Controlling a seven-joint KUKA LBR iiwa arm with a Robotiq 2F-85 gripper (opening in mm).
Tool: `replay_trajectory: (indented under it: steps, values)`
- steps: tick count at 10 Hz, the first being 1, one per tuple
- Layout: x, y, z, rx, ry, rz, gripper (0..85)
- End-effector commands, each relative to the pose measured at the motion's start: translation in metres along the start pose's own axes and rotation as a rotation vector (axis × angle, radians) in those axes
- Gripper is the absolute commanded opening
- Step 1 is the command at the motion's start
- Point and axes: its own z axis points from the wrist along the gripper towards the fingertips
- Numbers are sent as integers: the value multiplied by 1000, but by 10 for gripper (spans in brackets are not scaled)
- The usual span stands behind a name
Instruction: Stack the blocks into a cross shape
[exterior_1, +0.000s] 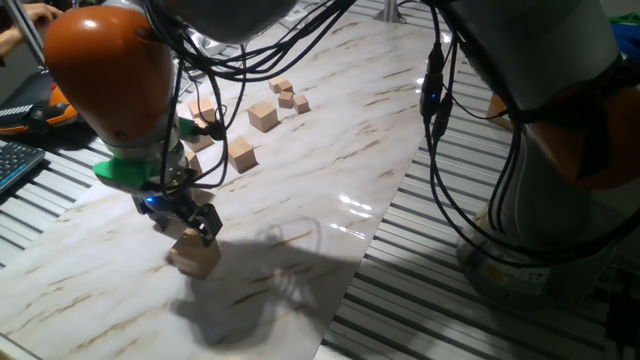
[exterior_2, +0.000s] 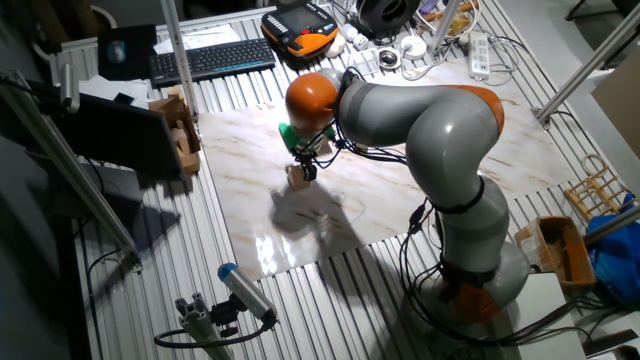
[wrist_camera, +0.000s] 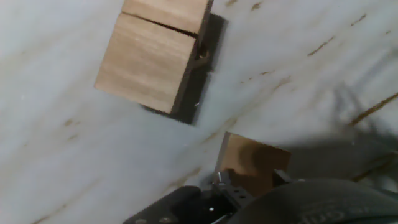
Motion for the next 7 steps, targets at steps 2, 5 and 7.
replay_trajectory:
  steps: [2,5,7]
  values:
    - [0,-4,-3,9,-20,27,850]
    - [0,-12,0,10,-28,43,850]
    - [0,-12,11,-1,-22,41,850]
